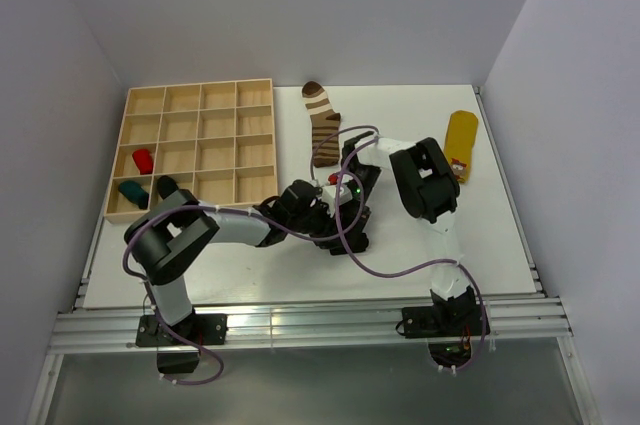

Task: Roll the socks
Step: Roll the sock at the center of the board.

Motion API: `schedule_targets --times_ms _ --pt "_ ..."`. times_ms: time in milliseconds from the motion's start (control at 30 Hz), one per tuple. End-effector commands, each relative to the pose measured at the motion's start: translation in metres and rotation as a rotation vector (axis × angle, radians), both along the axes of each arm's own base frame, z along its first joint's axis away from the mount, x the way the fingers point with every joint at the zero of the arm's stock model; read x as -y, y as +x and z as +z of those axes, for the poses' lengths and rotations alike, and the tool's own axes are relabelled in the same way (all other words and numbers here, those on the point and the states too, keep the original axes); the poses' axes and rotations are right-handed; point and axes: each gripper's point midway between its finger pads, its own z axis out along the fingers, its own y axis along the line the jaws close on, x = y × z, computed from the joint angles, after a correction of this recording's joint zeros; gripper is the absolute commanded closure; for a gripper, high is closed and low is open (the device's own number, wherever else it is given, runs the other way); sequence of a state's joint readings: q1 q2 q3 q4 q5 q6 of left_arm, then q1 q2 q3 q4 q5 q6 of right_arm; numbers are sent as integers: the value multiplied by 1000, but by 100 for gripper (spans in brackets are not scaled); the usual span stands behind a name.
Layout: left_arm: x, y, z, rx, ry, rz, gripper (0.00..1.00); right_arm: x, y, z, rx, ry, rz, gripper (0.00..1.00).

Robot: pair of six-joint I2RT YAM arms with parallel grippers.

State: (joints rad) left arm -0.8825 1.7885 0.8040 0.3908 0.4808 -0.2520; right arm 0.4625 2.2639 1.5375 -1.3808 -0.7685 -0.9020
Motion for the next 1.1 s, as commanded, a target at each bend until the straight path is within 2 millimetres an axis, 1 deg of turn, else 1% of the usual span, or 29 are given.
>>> schedule_targets --times_ms 0,100,133,200,333,467,567,667,700,767,800,867,900,967,1000,1033,1067 --pt "-39 -16 -67 -123 245 67 100 2 9 -16 91 13 39 75" --pt "-43 -17 -75 -159 260 97 100 1 7 -12 91 23 30 70" --pt "-44 -17 -77 -171 257 106 100 -1 8 -9 109 37 22 66" --pt "-45 -18 -81 -196 254 128 100 -1 9 -5 121 55 10 64" --pt "-44 -21 -86 -224 226 152 100 -3 16 16 163 104 -33 58" --pt "-42 -22 -86 -258 193 178 100 -3 24 35 187 160 -86 57" --pt "-45 -19 -89 -276 186 203 100 1 31 50 198 204 -128 56" --pt "-47 -20 -90 -312 165 212 100 8 39 60 237 224 -164 55" --pt "-50 -20 -90 -330 160 222 100 11 44 58 257 226 -184 55" --pt "-52 -18 -88 -357 140 238 100 15 49 60 279 229 -206 55" --pt "-56 -18 -89 -376 134 250 100 18 52 62 303 235 -215 55" --pt "-59 -19 -87 -422 115 260 100 24 57 63 331 236 -238 55" --pt "-61 -16 -85 -441 100 267 100 26 59 67 366 249 -242 55" --pt "-62 -21 -85 -493 84 256 100 31 61 69 419 255 -244 55" --pt "-63 -20 -85 -512 79 259 100 32 62 64 456 259 -240 54" --pt "-63 -21 -84 -527 71 253 100 34 64 72 526 259 -238 54" --pt "-62 -25 -84 -567 63 242 100 35 65 72 565 263 -236 53"
